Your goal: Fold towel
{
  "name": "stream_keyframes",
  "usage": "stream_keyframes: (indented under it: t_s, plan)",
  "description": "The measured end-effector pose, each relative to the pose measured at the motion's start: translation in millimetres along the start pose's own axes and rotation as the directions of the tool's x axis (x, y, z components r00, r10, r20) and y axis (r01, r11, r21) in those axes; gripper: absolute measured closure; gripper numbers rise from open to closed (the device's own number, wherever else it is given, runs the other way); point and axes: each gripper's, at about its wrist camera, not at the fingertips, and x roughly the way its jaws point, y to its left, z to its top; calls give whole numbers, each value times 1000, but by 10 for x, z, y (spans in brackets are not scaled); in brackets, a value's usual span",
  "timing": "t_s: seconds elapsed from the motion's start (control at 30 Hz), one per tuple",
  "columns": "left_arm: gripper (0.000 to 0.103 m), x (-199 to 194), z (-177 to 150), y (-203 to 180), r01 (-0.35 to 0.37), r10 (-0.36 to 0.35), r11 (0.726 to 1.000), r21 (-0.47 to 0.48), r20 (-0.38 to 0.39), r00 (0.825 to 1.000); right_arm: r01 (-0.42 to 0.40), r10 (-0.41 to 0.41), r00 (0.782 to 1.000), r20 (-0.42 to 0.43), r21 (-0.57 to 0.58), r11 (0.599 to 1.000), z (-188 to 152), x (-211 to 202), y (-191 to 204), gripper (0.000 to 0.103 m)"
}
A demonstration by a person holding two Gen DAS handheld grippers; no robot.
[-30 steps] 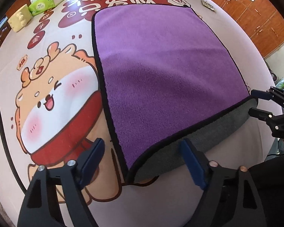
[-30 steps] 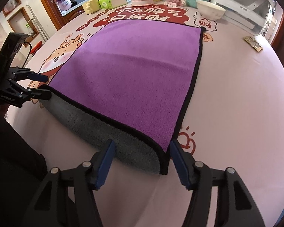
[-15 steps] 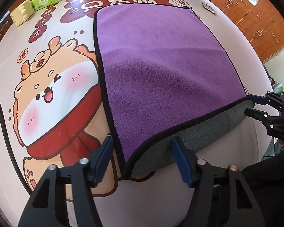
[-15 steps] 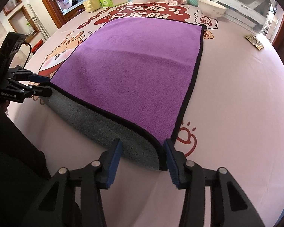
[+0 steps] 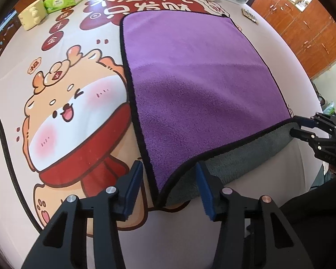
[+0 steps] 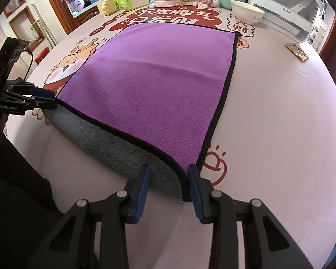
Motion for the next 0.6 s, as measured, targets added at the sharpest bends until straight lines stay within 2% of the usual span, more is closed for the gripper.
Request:
stream_keyframes:
  t_s: [0.3,0.47,0.6]
  plan:
    - [56,-22,4,-5,39,-39,999,31,-12,999,-5,5,1000,-1,-10,1000,-7,-13,2,72]
    - [57,-6,-1,-79,19,-17,998,60,-32,999,-5,5,1000,0,-8,1000,-10,-14,-4,77]
    - [72,15,29,-137,29,-26,998,64,-54,998,-10,10,1000,0,-9,1000,-12,-9,-11,84]
